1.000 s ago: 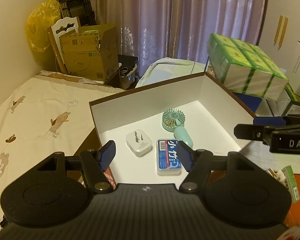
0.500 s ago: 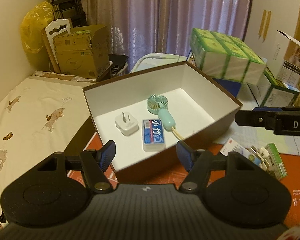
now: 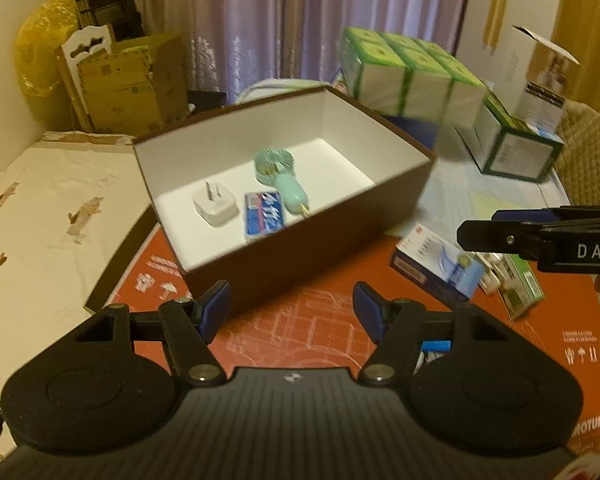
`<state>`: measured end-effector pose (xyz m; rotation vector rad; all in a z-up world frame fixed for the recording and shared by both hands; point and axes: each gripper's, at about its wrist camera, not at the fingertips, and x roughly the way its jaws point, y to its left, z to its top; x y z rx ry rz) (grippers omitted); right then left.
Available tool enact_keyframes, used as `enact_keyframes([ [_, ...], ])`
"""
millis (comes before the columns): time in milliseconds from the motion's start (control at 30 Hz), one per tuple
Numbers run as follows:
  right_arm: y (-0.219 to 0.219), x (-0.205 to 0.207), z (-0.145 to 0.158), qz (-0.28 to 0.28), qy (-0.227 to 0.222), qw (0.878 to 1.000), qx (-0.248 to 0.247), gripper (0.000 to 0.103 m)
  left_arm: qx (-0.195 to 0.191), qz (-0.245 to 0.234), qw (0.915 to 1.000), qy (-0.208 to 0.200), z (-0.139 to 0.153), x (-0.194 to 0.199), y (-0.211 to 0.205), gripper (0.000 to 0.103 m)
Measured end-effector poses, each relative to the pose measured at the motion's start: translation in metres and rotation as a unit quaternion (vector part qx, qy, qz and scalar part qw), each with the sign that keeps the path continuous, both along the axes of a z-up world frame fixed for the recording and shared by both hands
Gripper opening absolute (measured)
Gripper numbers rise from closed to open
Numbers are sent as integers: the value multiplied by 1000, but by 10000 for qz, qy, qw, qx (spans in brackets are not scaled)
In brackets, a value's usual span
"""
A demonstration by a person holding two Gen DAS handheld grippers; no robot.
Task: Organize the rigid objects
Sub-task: 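Withdraw both grippers from the box back toward the table items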
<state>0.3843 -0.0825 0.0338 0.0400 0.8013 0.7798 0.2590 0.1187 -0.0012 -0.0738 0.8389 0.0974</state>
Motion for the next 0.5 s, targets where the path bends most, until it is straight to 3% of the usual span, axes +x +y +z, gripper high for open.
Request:
enact_keyframes([
  [500, -52, -39, -32, -445, 351, 9976, -396, 61, -75, -501, 9982, 328, -31, -9, -32, 64],
])
